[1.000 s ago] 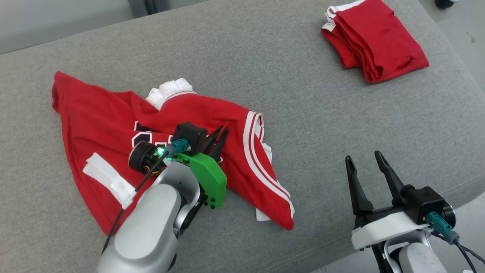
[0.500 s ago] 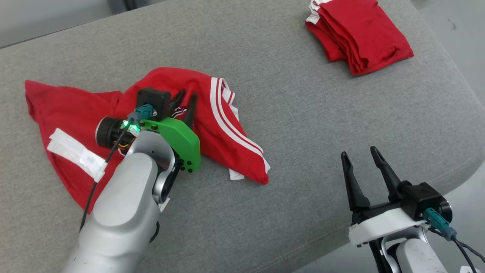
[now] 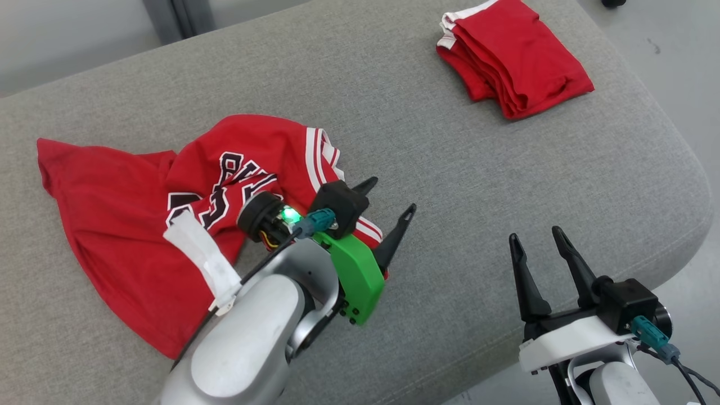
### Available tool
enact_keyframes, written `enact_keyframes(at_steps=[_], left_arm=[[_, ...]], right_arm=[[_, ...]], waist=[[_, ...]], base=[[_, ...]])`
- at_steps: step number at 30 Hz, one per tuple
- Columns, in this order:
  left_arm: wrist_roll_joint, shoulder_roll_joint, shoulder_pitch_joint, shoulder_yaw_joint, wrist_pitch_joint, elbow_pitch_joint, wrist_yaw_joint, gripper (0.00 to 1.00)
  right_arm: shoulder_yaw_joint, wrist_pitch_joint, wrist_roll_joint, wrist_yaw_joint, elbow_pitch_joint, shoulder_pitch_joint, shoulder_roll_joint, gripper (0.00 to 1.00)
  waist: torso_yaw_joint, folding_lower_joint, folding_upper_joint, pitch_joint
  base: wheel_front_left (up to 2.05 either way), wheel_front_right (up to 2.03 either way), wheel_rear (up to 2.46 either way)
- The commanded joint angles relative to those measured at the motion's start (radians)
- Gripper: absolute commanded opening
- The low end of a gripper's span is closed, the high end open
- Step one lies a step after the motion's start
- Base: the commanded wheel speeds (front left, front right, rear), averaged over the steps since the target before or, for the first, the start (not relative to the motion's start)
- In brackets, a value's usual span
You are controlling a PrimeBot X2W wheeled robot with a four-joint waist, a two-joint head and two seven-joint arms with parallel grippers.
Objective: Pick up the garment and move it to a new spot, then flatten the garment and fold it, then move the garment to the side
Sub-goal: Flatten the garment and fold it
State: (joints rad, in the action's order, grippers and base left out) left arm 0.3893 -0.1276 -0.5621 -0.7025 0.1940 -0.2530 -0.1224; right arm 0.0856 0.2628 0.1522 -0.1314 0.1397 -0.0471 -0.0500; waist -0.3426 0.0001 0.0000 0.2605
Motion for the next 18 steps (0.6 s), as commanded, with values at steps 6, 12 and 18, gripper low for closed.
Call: enact_keyframes(at_steps=[6,12,18], left_arm=[[0.011,-0.051,0.008,-0.079,0.072,0.030,-0.008,1.00],[-0.001,-0.084,-0.046,-0.120,0.078,-0.034,-0.008,1.00],[0.002,-0.114,-0.074,-0.178,0.113,-0.113,-0.009,1.00]], right_arm=[[0.012,0.003,0.016,0.002,-0.007,-0.012,-0.001,1.00],[0.019,0.003,0.027,0.002,-0.006,-0.012,-0.001,1.00],[0.023,0.003,0.033,0.002,0.004,-0.011,-0.001,1.00]], waist=[[-0.027,-0.0001,0.0000,0.026],[-0.046,-0.0001,0.0000,0.046],[-0.054,-0.0001,0.0000,0.045]], base=[[0.00,0.00,0.00],[0.00,0.00,0.00],[0.00,0.00,0.00]])
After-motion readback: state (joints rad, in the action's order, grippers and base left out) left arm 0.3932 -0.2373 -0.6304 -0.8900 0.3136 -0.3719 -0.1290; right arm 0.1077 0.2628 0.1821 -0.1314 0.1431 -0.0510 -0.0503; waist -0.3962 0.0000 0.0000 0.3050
